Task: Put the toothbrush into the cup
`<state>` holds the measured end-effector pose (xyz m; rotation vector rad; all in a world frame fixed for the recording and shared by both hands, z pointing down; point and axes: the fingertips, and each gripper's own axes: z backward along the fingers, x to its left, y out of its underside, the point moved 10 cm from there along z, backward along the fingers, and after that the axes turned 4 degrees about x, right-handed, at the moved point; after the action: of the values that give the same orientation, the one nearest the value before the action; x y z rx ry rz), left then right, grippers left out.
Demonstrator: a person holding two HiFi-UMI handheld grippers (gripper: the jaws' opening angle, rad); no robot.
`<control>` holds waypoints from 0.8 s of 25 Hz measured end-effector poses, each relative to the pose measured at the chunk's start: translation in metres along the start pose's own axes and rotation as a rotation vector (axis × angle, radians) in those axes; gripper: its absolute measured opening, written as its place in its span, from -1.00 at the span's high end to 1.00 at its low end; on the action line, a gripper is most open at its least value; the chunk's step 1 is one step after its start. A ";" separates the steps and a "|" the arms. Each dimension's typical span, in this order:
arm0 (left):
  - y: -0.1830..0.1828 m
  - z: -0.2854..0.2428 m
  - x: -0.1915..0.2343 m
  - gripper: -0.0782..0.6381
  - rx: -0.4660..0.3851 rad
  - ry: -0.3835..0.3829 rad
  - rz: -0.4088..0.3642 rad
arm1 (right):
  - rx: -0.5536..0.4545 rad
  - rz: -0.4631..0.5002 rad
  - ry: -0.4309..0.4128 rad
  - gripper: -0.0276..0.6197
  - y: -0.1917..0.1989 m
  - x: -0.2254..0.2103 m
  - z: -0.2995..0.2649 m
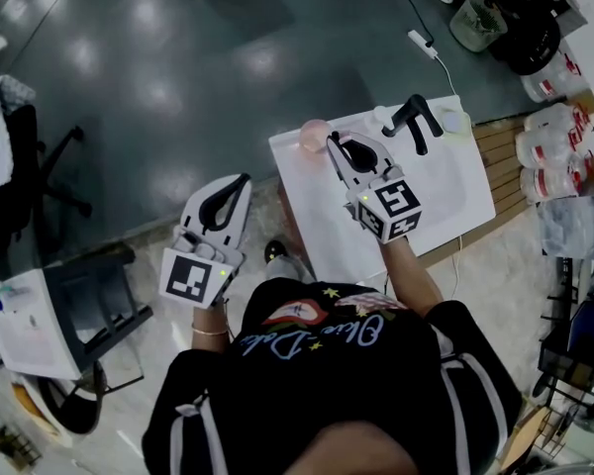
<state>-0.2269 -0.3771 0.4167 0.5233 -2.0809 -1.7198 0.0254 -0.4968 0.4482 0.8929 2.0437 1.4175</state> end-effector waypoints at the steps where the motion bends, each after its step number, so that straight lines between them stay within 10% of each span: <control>1: 0.001 -0.001 0.002 0.78 0.001 0.001 0.001 | 0.012 0.003 0.000 0.85 0.002 -0.001 -0.003; 20: 0.011 0.011 0.016 0.78 -0.003 -0.058 0.034 | 0.132 0.034 -0.044 0.84 0.022 -0.005 -0.060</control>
<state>-0.2463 -0.3743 0.4264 0.4400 -2.1147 -1.7382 -0.0093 -0.5322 0.4893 1.0080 2.1174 1.2804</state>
